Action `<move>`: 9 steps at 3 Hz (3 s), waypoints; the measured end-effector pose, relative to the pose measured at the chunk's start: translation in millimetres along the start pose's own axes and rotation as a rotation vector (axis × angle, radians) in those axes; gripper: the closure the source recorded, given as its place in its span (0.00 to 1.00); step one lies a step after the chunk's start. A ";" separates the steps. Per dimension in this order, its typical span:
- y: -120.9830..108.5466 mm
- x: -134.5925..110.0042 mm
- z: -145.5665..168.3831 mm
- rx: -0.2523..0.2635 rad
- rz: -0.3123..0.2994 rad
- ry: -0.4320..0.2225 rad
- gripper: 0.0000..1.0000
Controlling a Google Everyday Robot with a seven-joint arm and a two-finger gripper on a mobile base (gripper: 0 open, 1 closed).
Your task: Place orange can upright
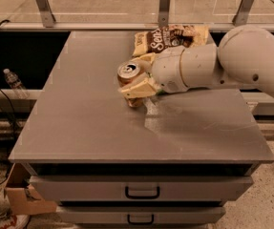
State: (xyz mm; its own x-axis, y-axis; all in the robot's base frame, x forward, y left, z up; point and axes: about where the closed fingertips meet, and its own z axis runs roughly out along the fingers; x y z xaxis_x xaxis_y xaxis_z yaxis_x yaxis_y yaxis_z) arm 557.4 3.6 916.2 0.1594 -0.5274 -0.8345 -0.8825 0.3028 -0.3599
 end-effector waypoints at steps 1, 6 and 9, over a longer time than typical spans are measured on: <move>-1.0 2.3 1.2 -0.020 0.031 -0.004 1.00; -5.4 21.1 3.6 -0.067 0.182 -0.074 1.00; -1.8 17.8 8.2 -0.078 0.178 -0.076 0.35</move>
Offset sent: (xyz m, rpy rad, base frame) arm 0.0061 -0.0200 -0.0023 0.2031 0.0916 0.0100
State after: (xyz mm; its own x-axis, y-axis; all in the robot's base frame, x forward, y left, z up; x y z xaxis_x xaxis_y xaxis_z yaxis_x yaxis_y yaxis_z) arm 565.5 0.1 898.6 0.0284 -0.4089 -0.9121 -0.9308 0.3218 -0.1732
